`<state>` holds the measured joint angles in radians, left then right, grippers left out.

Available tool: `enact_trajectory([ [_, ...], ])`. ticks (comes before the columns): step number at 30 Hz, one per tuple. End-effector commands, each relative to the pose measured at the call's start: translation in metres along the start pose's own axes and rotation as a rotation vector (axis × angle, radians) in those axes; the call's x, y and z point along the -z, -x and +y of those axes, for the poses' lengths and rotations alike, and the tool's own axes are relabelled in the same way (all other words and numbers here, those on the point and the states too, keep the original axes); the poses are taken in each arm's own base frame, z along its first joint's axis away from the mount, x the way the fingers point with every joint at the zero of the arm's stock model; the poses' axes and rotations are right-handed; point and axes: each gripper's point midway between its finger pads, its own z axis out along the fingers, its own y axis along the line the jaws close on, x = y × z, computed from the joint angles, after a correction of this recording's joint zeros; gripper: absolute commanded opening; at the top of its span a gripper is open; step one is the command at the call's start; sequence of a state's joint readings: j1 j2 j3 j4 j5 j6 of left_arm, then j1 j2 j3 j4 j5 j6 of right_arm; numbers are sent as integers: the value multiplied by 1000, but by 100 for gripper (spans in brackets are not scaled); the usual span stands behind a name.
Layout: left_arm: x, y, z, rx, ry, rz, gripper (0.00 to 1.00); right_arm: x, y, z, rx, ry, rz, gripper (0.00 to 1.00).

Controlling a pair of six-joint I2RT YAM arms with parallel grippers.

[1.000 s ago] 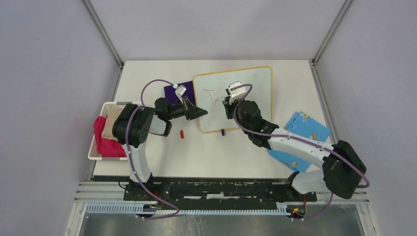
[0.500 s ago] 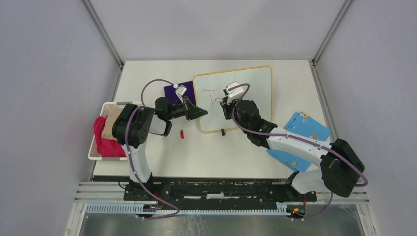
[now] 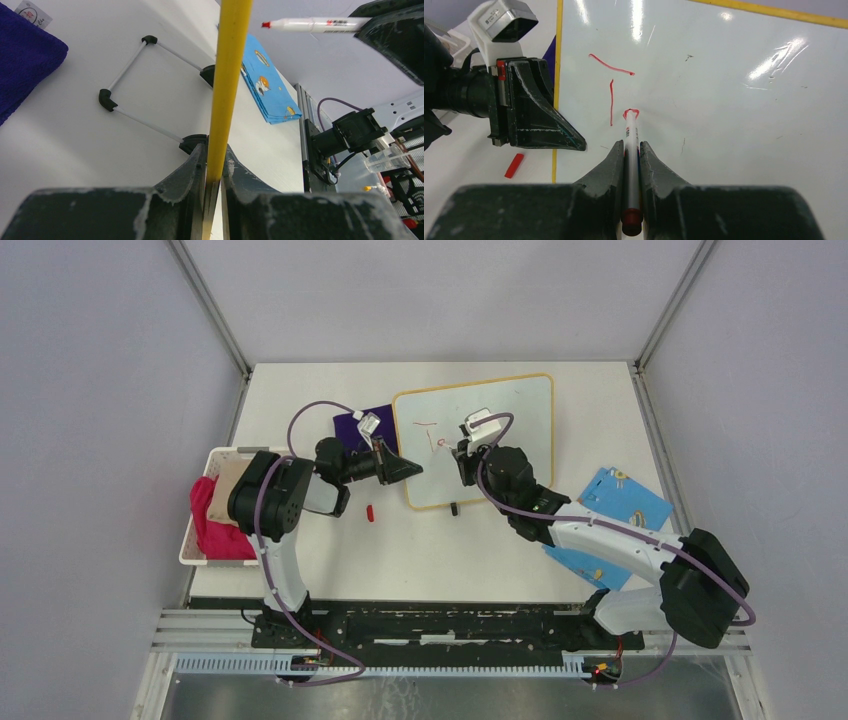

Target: Write a sentence on the whiteboard

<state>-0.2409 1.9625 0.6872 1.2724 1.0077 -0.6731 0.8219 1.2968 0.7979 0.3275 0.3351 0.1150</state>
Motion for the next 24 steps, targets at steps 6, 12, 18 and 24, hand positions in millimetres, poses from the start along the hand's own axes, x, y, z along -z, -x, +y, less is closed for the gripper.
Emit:
enact_trajectory([
  [6, -1, -1, 3, -32, 17, 14, 2, -3, 46, -15, -57, -44, -111, 0],
  [12, -2, -2, 3, -33, 17, 17, 2, -10, 34, -22, -70, -66, -91, 0],
  [18, -2, -2, 4, -33, 18, 17, 2, -13, 21, -25, -72, -74, -68, 0],
  [24, -2, -2, 4, -34, 18, 17, 2, -8, 7, -29, -74, -81, -46, 0],
])
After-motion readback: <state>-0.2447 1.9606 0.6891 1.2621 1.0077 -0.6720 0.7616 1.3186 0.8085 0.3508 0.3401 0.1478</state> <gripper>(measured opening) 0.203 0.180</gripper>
